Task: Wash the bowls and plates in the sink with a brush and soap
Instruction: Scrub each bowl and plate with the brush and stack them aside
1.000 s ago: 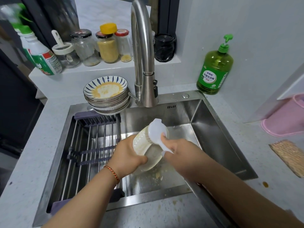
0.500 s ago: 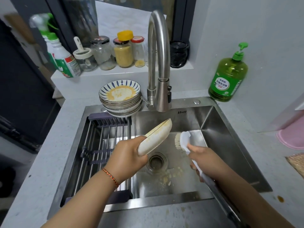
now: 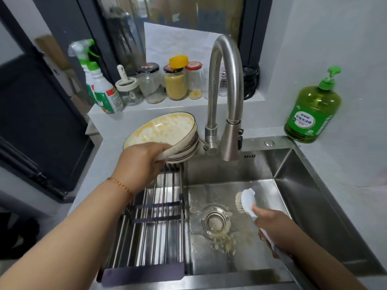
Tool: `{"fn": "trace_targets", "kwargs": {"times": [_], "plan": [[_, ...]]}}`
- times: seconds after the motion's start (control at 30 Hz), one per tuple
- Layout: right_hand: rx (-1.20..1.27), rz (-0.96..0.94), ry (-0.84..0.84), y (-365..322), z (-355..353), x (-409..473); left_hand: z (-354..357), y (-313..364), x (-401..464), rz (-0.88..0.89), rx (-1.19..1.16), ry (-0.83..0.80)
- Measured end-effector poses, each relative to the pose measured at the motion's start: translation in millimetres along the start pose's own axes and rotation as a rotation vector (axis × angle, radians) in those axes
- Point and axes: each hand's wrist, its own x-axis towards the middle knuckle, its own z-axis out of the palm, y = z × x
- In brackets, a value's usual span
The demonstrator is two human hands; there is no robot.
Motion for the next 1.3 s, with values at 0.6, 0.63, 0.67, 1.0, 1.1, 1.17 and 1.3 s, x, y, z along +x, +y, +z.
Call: {"fn": "trace_targets", "kwargs": {"times": [0.6,0.63,0.67,1.0,1.1,1.17,1.3], "plan": [[-0.169,-0.041,0.008,-1.0,12.4,17.6,89.7,-51.8,80.4,-0.217,0.158,-0.361],[-0.158,-0.035,0.006,-1.9,12.3,17.3,92.1,-51.4,80.2,-0.222,0.137,-0.363],[-0.147,-0.032,0.008,-2.7,12.7,17.6,94.3,-51.5,80.1,-0.223,0.117,-0.369],[-0.041,-0.033,0.036,6.3,18.0,19.2,110.6,-57.1,79.9,-0.053,0.256,-0.371],[-0.026,-0.029,0.033,9.4,19.4,15.8,114.2,-56.5,77.3,-0.092,0.328,-0.427],[-0.013,-0.017,0.032,12.2,20.8,13.4,116.4,-53.0,76.5,-0.111,0.354,-0.436],[0.034,0.018,0.027,20.5,21.4,13.7,110.4,-46.5,79.3,-0.158,0.376,-0.506]]}}
